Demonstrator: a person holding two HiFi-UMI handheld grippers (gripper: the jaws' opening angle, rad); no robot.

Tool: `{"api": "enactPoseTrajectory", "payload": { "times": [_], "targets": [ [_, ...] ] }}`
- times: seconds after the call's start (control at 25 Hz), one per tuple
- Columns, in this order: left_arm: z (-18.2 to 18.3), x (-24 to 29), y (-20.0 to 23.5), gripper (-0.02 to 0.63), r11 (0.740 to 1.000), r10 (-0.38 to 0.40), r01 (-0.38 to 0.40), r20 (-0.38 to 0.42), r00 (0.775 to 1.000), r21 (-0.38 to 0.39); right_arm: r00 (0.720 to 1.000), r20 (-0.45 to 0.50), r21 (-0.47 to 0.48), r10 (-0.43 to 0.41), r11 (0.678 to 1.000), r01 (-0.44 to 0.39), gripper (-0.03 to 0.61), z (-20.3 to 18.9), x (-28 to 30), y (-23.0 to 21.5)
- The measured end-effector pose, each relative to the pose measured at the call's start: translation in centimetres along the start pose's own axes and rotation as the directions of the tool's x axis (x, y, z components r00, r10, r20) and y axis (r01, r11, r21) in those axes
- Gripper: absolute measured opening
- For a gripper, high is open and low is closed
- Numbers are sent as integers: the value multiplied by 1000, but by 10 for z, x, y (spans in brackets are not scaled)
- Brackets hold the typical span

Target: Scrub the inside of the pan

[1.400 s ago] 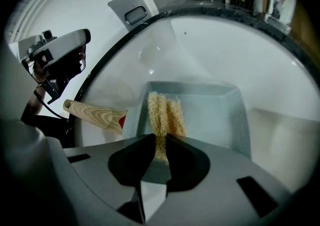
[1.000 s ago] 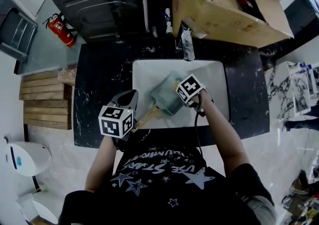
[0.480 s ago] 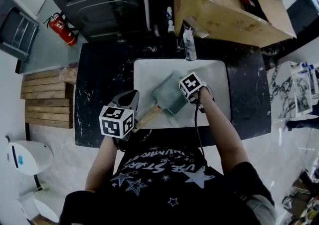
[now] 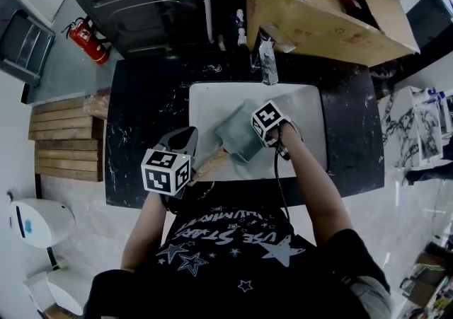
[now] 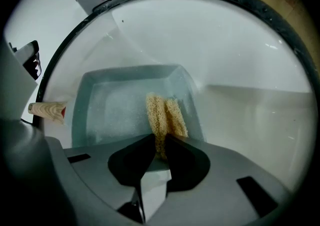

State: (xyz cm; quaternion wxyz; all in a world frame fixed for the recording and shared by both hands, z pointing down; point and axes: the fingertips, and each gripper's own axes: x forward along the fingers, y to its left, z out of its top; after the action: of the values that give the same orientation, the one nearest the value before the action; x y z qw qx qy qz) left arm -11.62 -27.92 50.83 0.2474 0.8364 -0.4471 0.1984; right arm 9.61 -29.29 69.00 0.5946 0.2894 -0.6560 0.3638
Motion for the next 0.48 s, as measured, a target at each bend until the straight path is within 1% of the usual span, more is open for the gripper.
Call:
{"api": "enactPoseTrajectory", "payload": {
  "times": [0.24,0.48],
  "targets": [
    [0,-2,-3,9,1000,-4,4,6,1000,3,997,-17,-27,72,997,-72,67,-5,-7,34],
    [-2,-4,-10,9,1000,-19,18,5,1000,12,992,-1,-63,127,990,-127,67,-9,-14,68]
  ]
}}
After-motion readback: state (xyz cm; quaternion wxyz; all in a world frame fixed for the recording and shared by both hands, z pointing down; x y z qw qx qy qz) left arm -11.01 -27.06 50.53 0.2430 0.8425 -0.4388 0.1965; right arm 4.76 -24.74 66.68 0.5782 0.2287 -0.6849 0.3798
